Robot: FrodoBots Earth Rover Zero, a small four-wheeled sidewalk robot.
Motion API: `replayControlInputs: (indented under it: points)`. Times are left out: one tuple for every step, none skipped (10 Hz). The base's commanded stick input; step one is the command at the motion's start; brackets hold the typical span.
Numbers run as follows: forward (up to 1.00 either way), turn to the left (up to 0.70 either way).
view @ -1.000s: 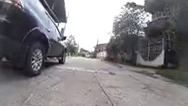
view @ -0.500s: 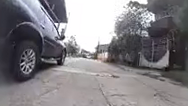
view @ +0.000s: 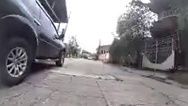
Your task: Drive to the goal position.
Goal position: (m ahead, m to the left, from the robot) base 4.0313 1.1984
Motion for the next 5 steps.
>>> replayControlInputs:
  points:
    - [0.70,0.00]
    - [0.70,0.00]
    - [0.70,0.00]
    - [0.70,0.00]
    - [0.70,0.00]
